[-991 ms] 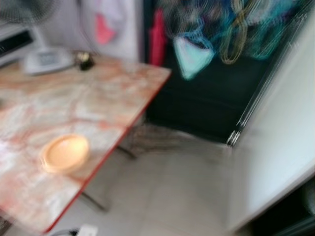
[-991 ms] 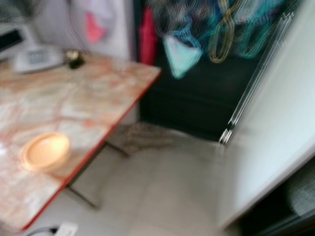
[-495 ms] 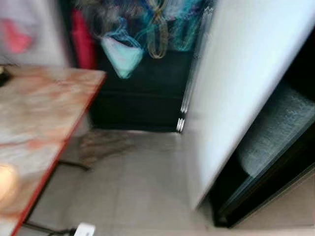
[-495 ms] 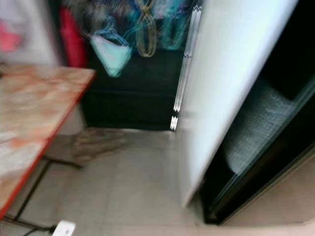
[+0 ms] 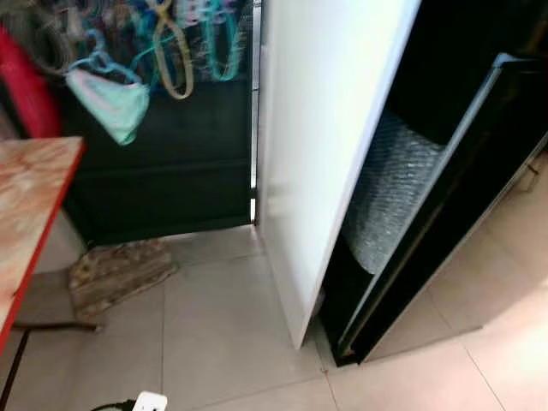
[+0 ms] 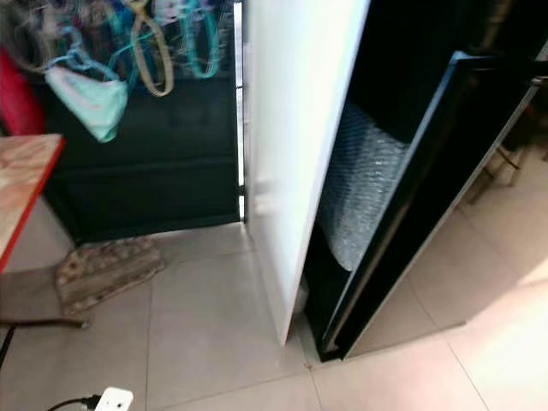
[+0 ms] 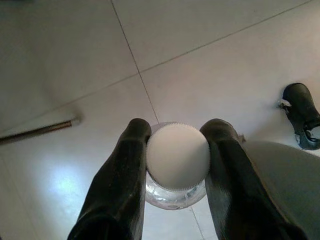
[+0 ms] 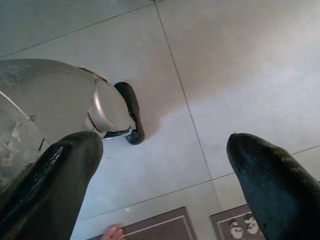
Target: Restocking fridge
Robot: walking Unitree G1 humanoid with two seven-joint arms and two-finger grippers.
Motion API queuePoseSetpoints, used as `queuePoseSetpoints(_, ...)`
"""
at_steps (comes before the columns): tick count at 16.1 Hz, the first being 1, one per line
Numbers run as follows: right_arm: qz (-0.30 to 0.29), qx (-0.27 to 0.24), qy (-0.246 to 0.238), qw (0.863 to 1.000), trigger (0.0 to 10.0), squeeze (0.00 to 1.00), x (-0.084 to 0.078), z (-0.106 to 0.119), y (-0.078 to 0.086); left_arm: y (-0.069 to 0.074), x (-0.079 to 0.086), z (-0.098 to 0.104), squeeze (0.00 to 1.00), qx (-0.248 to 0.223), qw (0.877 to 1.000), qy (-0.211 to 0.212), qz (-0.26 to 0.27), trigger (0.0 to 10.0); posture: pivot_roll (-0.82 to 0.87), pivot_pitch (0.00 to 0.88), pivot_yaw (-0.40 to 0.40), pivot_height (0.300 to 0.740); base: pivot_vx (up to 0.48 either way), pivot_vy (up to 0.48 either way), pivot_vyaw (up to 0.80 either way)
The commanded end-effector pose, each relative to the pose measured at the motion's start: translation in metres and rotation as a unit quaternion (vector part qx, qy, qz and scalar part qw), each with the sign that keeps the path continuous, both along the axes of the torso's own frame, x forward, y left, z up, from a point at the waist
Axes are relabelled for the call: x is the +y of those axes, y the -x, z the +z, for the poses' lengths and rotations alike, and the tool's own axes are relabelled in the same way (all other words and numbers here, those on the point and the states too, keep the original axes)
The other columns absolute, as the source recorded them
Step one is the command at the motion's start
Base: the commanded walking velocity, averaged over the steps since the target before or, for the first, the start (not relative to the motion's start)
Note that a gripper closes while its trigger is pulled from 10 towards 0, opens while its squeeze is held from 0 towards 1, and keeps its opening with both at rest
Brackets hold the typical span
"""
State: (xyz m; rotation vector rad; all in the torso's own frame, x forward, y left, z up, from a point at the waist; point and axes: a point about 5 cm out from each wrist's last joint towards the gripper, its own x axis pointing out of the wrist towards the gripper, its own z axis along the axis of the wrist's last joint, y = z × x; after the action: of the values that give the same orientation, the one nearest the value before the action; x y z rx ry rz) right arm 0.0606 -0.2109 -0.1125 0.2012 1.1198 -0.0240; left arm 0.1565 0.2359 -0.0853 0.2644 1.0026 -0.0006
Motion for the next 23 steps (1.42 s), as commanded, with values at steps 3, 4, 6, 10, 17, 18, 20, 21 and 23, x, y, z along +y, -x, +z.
queuePoseSetpoints(3, 0.002, 0.0, 0.0, 1.0, 10.0, 0.0, 0.0, 0.0, -0.001, 0.0, 0.001, 0.0, 0.0, 0.002, 1.0, -0.01, -0.011, 10.0, 0.1, 0.059, -0.024, 0.74, 0.0, -0.087, -0.8)
queuePoseSetpoints(4, 0.002, 0.0, 0.0, 1.0, 10.0, 0.0, 0.0, 0.0, -0.001, 0.0, 0.001, 0.0, 0.0, 0.003, 1.0, -0.01, -0.008, 10.0, 0.1, 0.062, -0.023, 0.74, 0.0, -0.292, -0.8)
queuePoseSetpoints(6, -0.001, 0.0, 0.0, 1.0, 10.0, 0.0, 0.0, 0.0, -0.001, 0.001, 0.001, -0.001, 0.0, 0.005, 1.0, -0.005, 0.005, 10.0, 0.09, 0.062, -0.02, 0.74, 0.0, 0.0, -0.8)
queuePoseSetpoints(10, -0.007, 0.003, -0.002, 1.0, 10.0, 0.0, 0.006, -0.001, -0.001, 0.003, 0.003, -0.001, 0.0, 0.01, 1.0, -0.013, -0.007, 10.0, 0.09, 0.037, -0.01, 0.74, 0.0, -0.188, -0.8)
queuePoseSetpoints(17, -0.017, 0.002, 0.0, 1.0, 10.0, 0.0, 0.016, -0.003, -0.003, 0.006, 0.006, -0.001, 0.0, 0.008, 1.0, -0.017, 0.003, 10.0, 0.04, 0.0, 0.003, 0.74, 0.0, 0.0, -0.8)
queuePoseSetpoints(18, -0.013, 0.001, 0.004, 1.0, 10.0, 0.0, 0.016, -0.003, -0.003, 0.006, 0.006, -0.001, 0.0, 0.009, 1.0, -0.018, 0.002, 10.0, 0.03, 0.0, 0.003, 0.74, 0.0, 0.0, -0.8)
queuePoseSetpoints(20, -0.016, 0.005, 0.009, 1.0, 10.0, 0.0, 0.013, -0.003, -0.002, 0.007, 0.004, -0.002, 0.0, 0.01, 1.0, -0.016, 0.006, 10.0, 0.06, 0.0, -0.009, 0.74, 0.0, 0.0, -0.8)
queuePoseSetpoints(21, -0.017, 0.007, 0.01, 1.0, 10.0, 0.0, 0.013, -0.003, -0.001, 0.007, 0.003, -0.003, 0.0, 0.01, 1.0, -0.015, 0.009, 10.0, 0.07, 0.0, -0.011, 0.74, 0.0, 0.0, -0.8)
queuePoseSetpoints(23, -0.002, 0.01, 0.01, 1.0, 10.0, 0.0, 0.012, -0.003, 0.0, 0.009, 0.001, -0.004, 0.0, 0.009, 1.0, -0.013, 0.013, 10.0, 0.08, 0.0, -0.015, 0.74, 0.0, 0.0, -0.79)
